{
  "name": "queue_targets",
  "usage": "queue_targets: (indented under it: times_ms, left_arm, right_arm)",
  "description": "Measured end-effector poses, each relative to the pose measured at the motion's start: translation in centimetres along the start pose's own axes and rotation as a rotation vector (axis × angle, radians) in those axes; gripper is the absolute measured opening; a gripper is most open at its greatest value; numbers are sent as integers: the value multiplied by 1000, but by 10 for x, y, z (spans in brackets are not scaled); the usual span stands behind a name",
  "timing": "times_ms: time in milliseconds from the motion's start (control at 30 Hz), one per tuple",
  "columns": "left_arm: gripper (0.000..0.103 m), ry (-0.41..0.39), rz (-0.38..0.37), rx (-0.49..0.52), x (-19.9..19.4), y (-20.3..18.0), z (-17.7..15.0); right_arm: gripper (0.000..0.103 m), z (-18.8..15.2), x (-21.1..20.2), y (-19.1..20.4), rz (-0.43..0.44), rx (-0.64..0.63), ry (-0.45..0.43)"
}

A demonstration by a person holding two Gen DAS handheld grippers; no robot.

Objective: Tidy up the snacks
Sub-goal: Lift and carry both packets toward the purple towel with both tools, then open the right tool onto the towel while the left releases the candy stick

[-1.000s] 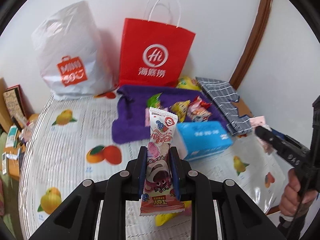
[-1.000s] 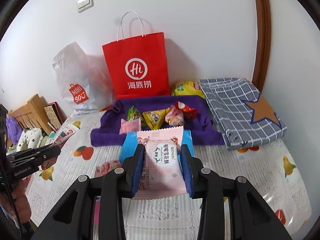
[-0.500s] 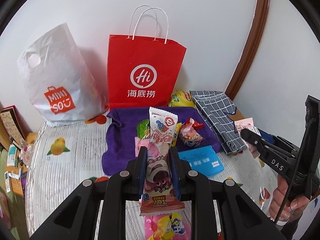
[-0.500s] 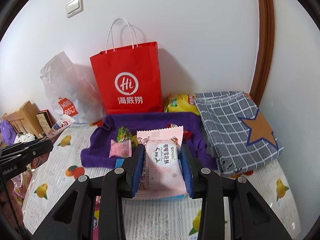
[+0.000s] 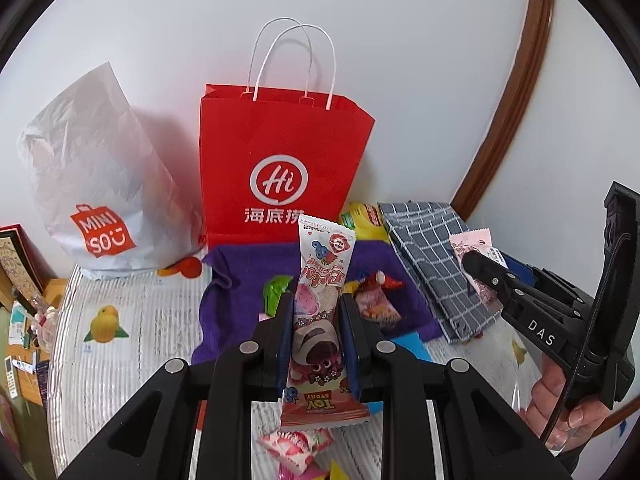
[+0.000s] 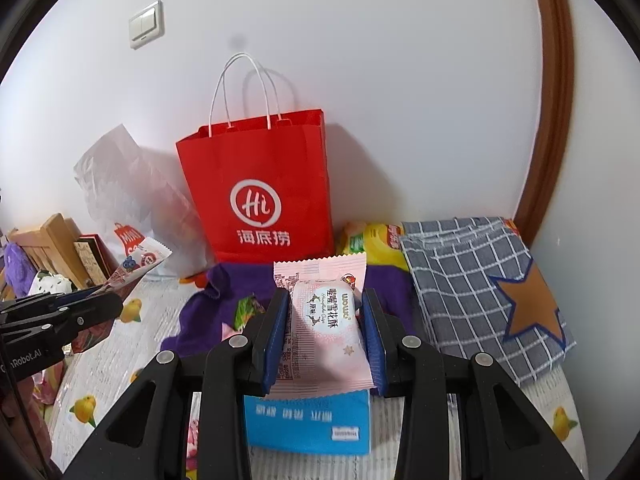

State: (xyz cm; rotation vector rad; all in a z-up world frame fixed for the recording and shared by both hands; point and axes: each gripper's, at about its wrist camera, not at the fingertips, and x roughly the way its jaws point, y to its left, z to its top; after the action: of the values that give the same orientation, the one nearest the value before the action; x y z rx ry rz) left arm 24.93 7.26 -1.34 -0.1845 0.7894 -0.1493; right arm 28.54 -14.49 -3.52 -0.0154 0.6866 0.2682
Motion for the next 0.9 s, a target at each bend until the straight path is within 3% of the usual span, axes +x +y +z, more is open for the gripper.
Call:
queue_targets:
  times_ms: [533, 733, 900]
  left_arm:
    - [21, 27, -38, -66, 54, 30, 43]
    - [21, 90, 30, -97, 93, 59, 37]
    - [21, 131, 19, -140, 112, 77, 33]
  right_arm:
    - [36, 39, 58, 1, 46, 20, -4]
    - [36, 33, 106, -12, 22, 13, 72]
    - [36, 23, 134, -23, 23, 4, 144]
